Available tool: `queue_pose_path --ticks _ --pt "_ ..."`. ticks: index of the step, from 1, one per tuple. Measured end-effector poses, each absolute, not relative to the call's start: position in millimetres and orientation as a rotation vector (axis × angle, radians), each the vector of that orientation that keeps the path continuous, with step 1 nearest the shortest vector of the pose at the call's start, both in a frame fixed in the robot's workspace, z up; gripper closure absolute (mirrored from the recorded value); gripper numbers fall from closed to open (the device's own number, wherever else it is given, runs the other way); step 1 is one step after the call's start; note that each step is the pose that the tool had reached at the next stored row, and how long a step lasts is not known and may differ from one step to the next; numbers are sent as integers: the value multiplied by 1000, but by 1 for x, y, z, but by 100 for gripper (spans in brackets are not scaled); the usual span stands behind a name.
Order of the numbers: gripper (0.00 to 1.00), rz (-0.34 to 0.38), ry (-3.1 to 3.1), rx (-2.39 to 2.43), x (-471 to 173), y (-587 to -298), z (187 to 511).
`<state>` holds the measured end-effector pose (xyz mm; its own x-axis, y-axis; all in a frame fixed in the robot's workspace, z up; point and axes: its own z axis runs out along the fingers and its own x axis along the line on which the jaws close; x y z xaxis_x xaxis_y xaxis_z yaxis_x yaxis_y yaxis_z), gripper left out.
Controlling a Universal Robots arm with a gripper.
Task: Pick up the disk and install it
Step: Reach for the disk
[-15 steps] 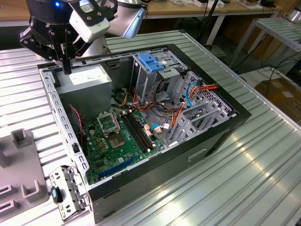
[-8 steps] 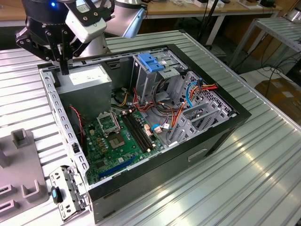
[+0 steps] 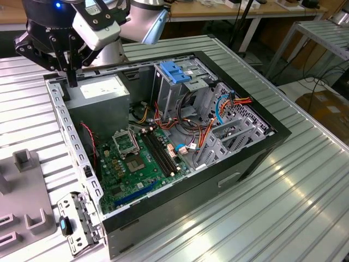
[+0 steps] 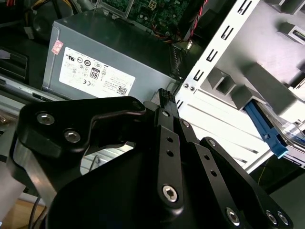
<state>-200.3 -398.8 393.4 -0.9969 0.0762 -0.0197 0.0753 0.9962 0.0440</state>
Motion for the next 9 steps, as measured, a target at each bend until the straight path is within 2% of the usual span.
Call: queue_pose_path --ticks 9 --pt "89 67 3129 119 -221 -398 393"
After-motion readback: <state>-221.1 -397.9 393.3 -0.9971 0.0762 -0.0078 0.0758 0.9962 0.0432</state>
